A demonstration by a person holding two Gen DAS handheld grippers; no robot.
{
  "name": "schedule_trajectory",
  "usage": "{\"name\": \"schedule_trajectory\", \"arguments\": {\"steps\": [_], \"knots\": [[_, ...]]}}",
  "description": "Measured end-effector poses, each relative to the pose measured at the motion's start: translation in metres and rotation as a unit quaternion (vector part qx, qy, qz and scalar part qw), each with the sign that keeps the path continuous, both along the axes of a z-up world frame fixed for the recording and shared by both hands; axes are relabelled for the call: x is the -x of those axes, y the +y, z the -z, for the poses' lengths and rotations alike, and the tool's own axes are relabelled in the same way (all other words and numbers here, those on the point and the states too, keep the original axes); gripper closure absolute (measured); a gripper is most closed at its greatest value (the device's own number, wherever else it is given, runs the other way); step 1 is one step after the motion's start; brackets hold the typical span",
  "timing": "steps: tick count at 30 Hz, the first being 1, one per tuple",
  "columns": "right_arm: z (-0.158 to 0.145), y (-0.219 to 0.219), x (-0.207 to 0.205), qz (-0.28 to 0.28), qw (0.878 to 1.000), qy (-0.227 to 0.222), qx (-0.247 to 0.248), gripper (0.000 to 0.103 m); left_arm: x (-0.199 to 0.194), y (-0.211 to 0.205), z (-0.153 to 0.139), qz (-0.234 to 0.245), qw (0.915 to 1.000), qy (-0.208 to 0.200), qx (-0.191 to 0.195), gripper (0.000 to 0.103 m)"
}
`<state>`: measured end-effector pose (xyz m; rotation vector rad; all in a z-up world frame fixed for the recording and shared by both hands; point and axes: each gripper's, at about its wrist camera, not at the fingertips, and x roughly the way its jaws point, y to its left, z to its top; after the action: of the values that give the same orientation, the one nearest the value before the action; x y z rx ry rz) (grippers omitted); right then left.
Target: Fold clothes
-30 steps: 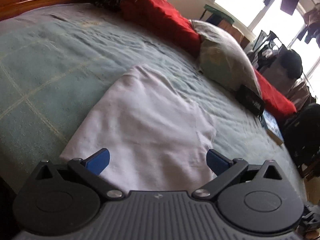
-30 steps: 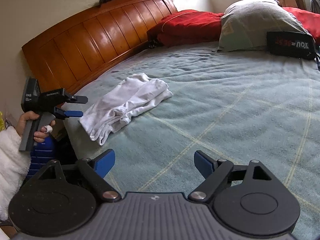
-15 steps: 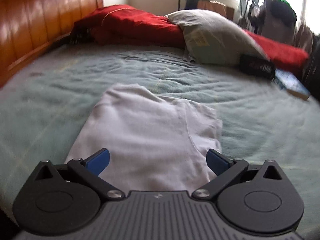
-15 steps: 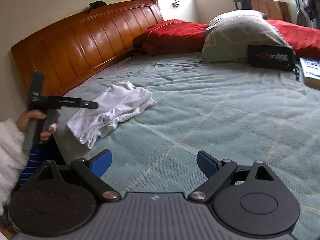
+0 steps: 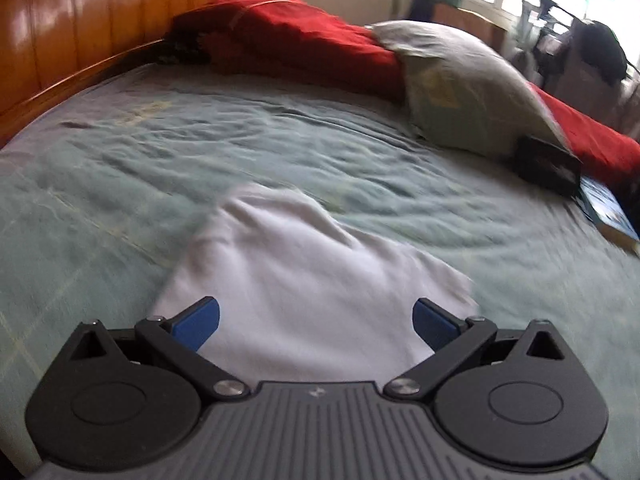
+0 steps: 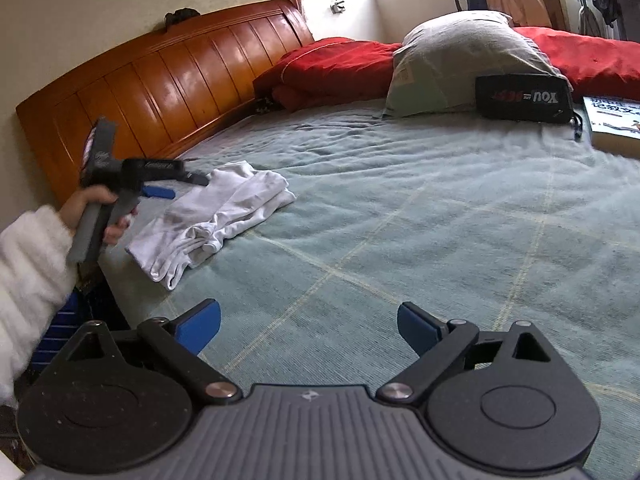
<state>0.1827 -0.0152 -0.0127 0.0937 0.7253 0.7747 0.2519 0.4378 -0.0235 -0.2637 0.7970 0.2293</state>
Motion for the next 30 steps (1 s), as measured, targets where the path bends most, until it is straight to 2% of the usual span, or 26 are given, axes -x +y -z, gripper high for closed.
{"name": "schedule_trajectory", "arguments": {"steps": [3, 7, 10, 14, 17, 21, 24, 30], "knots": [[0.002, 0.004, -0.002, -0.001, 1.000, -0.004, 0.013, 0.005, -0.018, 0.008, 0.018, -0.012, 0.9997, 0.022, 0.004, 0.001], [0.005, 0.006, -0.009, 0.002, 1.000, -0.002, 0.018, 0.005, -0.027, 0.001, 0.008, 0.025, 0.9992, 0.003, -0.029, 0.001], [0.008, 0.009, -0.014, 0.005, 1.000, 0.004, 0.017, 0.005, -0.044, 0.011, -0.003, 0.028, 0.9989, -0.035, -0.015, 0.001], [0.010, 0.011, -0.014, 0.002, 1.000, 0.000, 0.028, 0.005, -0.078, 0.029, 0.015, 0.010, 0.9989, -0.017, 0.042, 0.001], [0.010, 0.010, -0.015, 0.007, 0.999, -0.004, 0.036, 0.005, -0.087, 0.028, 0.028, 0.006, 0.9996, -0.001, 0.028, 0.001], [0.005, 0.004, -0.013, 0.010, 1.000, -0.007, 0.025, 0.005, -0.074, 0.016, 0.011, 0.003, 0.9999, 0.000, 0.014, 0.001], [0.002, 0.001, -0.009, 0.009, 1.000, -0.011, 0.019, 0.005, -0.054, 0.000, -0.003, 0.019, 0.9998, -0.007, -0.005, 0.001], [-0.006, -0.002, 0.001, 0.003, 1.000, -0.019, 0.011, 0.005, 0.003, -0.039, -0.002, 0.058, 0.9982, -0.012, 0.000, 0.001]]}}
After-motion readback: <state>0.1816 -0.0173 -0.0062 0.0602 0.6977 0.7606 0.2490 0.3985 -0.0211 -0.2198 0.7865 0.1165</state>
